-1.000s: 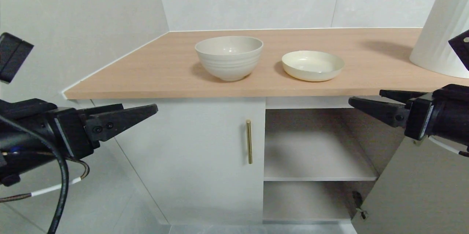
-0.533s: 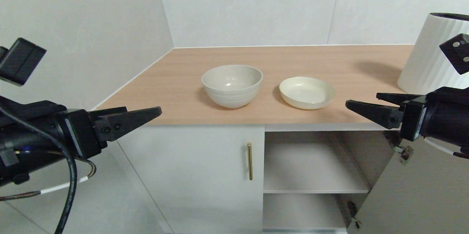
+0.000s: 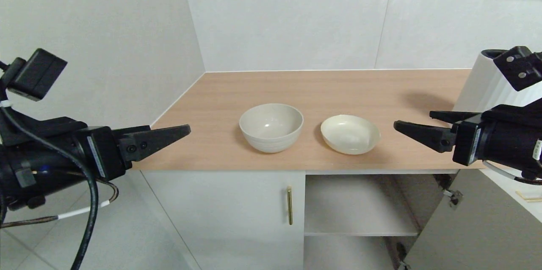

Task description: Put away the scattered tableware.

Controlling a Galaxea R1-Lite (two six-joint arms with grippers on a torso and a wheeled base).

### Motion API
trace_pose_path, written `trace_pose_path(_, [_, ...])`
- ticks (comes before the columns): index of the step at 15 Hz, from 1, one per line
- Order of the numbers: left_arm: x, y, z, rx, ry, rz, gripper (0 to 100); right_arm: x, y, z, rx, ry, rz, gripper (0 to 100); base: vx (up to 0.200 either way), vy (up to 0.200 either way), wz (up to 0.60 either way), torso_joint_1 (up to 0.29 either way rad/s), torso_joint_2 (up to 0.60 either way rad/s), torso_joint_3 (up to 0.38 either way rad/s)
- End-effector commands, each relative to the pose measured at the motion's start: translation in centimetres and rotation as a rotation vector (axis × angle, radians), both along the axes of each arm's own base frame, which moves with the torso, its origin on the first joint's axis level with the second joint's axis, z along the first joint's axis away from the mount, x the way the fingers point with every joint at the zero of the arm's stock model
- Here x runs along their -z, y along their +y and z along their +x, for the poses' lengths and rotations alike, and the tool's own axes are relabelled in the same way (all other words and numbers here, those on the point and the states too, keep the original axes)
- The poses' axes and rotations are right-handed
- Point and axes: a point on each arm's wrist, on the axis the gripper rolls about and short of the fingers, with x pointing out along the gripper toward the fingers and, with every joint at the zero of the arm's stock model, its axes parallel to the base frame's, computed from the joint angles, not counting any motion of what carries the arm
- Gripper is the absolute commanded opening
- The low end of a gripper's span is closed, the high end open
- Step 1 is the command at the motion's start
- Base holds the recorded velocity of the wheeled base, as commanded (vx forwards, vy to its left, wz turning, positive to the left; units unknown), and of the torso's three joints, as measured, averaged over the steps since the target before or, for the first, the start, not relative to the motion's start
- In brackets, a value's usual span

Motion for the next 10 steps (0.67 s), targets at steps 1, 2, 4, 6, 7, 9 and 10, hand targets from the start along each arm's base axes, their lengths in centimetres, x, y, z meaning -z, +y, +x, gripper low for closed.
trace_pose_path(1, [0.4, -0.2, 0.5, 0.001, 0.022, 0.007, 100, 0.4, 0.2, 0.5, 0.001, 0.017, -0.009, 100, 0.000, 0.000, 0.00, 0.110, -0.24, -0.134])
trace_pose_path(2, [0.6, -0.5, 1.6, 0.001, 0.038, 0.012, 100, 0.6, 0.4, 1.0, 0.003, 0.018, -0.011, 100, 0.000, 0.000, 0.00, 0.051, -0.14, -0.085])
trace_pose_path(4, [0.2, -0.9, 2.9, -0.002, 0.042, 0.012, 100, 0.6, 0.7, 2.7, 0.025, -0.016, 0.007, 100, 0.000, 0.000, 0.00, 0.023, -0.04, -0.025])
trace_pose_path(6, [-1.1, -1.8, 5.5, -0.022, 0.063, -0.060, 100, 0.1, 1.6, 5.0, 0.083, 0.014, -0.013, 100, 0.000, 0.000, 0.00, 0.000, 0.00, 0.000])
trace_pose_path(7, [-1.7, -2.3, 7.0, -0.036, 0.086, -0.098, 100, -0.2, 1.9, 5.9, 0.132, 0.060, -0.045, 100, 0.000, 0.000, 0.00, 0.000, 0.00, 0.000])
trace_pose_path(9, [-2.2, -2.7, 8.3, -0.062, 0.163, -0.100, 100, -0.5, 2.0, 6.7, 0.222, 0.139, -0.042, 100, 0.000, 0.000, 0.00, 0.000, 0.00, 0.000])
trace_pose_path(10, [-1.1, -3.0, 9.1, -0.108, 0.293, -0.080, 100, -0.8, 2.4, 7.8, 0.288, 0.177, 0.023, 100, 0.000, 0.000, 0.00, 0.000, 0.00, 0.000])
